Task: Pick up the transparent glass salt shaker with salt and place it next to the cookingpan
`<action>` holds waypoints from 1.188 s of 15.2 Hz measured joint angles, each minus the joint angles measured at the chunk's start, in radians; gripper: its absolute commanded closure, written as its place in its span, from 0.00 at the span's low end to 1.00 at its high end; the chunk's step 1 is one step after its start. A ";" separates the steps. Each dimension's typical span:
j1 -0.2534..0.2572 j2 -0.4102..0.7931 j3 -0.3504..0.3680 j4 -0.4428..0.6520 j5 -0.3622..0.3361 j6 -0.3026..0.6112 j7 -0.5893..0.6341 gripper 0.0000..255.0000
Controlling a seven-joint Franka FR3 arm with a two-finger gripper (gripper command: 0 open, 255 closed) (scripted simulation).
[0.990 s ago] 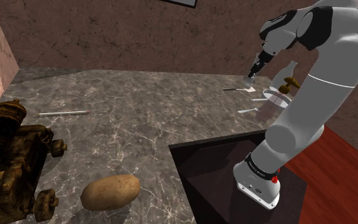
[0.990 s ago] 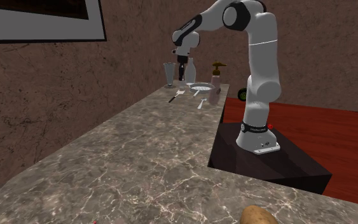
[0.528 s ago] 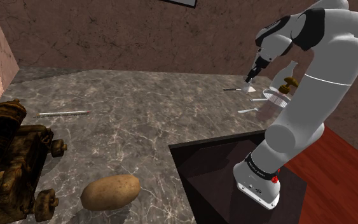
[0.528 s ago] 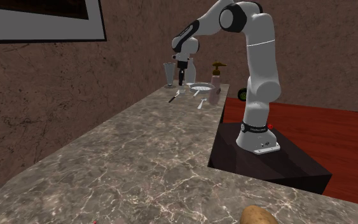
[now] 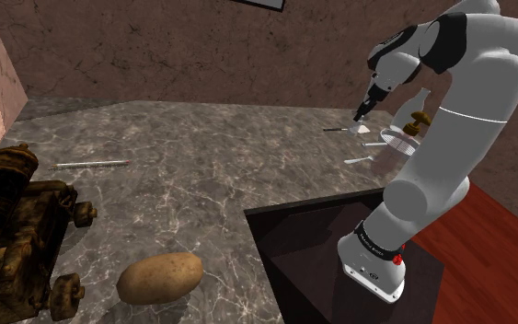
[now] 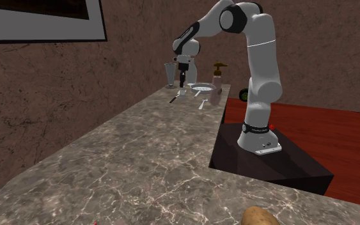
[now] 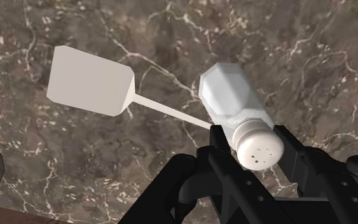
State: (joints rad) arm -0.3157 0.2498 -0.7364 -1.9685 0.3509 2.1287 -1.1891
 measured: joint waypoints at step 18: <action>0.010 -0.062 -0.024 0.063 -0.063 -0.103 0.041 0.00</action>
